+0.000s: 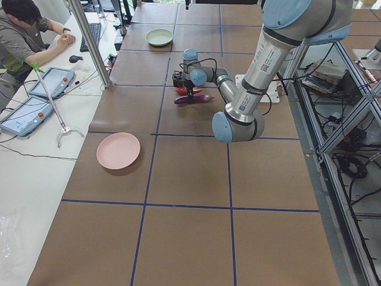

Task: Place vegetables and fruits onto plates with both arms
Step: 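Move the left gripper down over the purple eggplant and close on it, then carry the eggplant with the left gripper onto the pink plate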

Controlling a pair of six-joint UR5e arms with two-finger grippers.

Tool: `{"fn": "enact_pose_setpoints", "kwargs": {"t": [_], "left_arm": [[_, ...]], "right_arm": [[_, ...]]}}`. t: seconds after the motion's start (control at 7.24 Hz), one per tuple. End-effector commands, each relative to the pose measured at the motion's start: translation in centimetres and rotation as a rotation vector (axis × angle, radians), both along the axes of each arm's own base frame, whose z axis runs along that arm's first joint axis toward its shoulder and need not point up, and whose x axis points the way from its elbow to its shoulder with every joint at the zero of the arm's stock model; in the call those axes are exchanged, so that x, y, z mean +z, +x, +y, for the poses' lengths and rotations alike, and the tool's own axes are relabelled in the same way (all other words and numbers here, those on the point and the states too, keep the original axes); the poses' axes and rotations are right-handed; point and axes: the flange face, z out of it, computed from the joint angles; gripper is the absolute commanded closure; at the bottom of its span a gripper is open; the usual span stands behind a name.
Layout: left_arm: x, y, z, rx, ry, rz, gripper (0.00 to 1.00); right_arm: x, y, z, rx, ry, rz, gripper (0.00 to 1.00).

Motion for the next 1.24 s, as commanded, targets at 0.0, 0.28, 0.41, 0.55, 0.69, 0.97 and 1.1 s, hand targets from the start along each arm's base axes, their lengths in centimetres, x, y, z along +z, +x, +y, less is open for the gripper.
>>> {"fn": "enact_pose_setpoints", "kwargs": {"t": [0.0, 0.28, 0.41, 0.55, 0.69, 0.97, 1.1], "left_arm": [[0.1, 0.2, 0.1, 0.004, 0.000, -0.002, 0.37], [-0.4, -0.9, -0.3, -0.005, 0.000, 0.003, 0.91], [-0.7, -4.4, -3.5, -0.030, 0.035, 0.012, 0.95], [0.0, -8.7, -7.2, -0.020, 0.058, 0.021, 0.95], [1.4, -14.8, -12.1, -0.065, 0.051, 0.020, 0.95], [9.1, -24.1, -21.7, -0.035, 0.036, -0.049, 0.98], [12.3, -27.4, -26.1, -0.026, 0.029, -0.100, 0.98]], "right_arm": [[-0.1, 0.0, 0.0, 0.000, 0.001, 0.000, 0.00], [0.0, 0.0, 0.0, 0.000, 0.000, 0.000, 0.00], [-0.1, 0.0, 0.0, 0.000, 0.001, 0.000, 0.00], [-0.1, 0.0, 0.0, 0.000, 0.001, 0.000, 0.00], [-0.1, -0.1, 0.0, -0.001, 0.000, -0.002, 0.00], [-0.8, -1.7, -0.6, -0.012, -0.005, -0.006, 0.00], [-1.6, -2.5, -1.1, -0.015, -0.002, -0.010, 0.00]]}}
